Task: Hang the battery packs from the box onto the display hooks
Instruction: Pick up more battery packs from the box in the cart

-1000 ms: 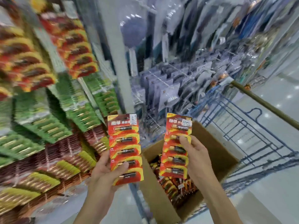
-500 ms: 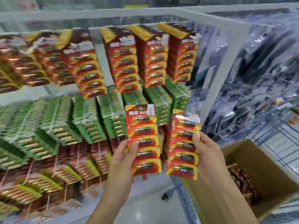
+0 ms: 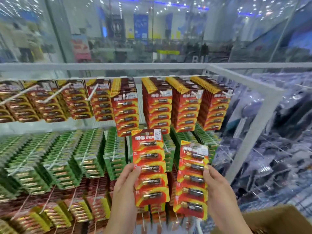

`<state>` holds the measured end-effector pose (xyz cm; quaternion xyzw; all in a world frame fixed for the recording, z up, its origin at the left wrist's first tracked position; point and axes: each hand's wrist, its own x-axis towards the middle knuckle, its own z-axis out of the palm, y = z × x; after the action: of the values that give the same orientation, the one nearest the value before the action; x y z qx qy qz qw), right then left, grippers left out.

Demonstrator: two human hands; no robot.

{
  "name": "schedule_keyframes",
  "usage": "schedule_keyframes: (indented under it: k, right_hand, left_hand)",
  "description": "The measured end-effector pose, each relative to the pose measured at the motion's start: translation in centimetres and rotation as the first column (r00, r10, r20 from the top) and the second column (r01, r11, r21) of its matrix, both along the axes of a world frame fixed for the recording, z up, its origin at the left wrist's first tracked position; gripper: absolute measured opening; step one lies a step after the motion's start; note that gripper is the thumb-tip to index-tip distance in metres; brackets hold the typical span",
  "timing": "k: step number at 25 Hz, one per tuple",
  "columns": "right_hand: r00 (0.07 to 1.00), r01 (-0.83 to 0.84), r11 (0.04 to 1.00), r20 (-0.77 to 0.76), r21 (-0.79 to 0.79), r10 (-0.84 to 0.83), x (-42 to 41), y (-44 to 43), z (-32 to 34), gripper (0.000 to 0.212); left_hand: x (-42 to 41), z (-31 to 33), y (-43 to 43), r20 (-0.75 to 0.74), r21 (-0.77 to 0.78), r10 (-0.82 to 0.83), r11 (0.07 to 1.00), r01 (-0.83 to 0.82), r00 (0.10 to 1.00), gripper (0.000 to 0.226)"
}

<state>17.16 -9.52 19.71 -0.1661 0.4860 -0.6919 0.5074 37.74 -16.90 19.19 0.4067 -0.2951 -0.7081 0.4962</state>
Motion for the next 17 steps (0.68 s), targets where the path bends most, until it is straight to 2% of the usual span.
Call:
schedule_keyframes:
  k: [4, 9, 13, 14, 16, 17]
  right_hand:
    - [1.000, -0.028, 1.000, 0.007, 0.004, 0.028, -1.1, -0.5, 0.0, 0.020]
    - [0.984, -0.174, 0.984, 0.039, 0.037, 0.173, -1.9, -2.3, -1.0, 0.027]
    - [0.976, -0.201, 0.977, -0.067, 0.069, 0.205, -0.9, -3.6, -1.3, 0.034]
    - [0.973, -0.213, 0.975, -0.077, 0.070, 0.218, -0.5, -3.6, -1.1, 0.045]
    - [0.971, -0.219, 0.972, -0.082, 0.088, 0.226, -0.4, -4.1, -1.6, 0.084]
    - [0.969, -0.230, 0.970, -0.071, 0.074, 0.235, -0.5, -4.2, -1.9, 0.087]
  left_hand:
    - [-0.1, 2.2, -0.6, 0.020, -0.088, 0.059, 0.995, -0.057, 0.998, 0.033]
    - [0.9, 5.9, -3.4, 0.105, -0.327, 0.185, 0.934, -0.142, 0.977, 0.027]
    - [1.2, 7.2, -6.1, 0.154, -0.408, 0.254, 0.897, -0.172, 0.955, 0.026]
    - [1.2, 7.1, -6.5, 0.150, -0.411, 0.258, 0.894, -0.177, 0.954, 0.025]
    - [1.3, 7.0, -7.0, 0.148, -0.406, 0.256, 0.896, -0.177, 0.955, 0.023]
    - [1.3, 7.0, -7.1, 0.147, -0.397, 0.257, 0.900, -0.181, 0.955, 0.023]
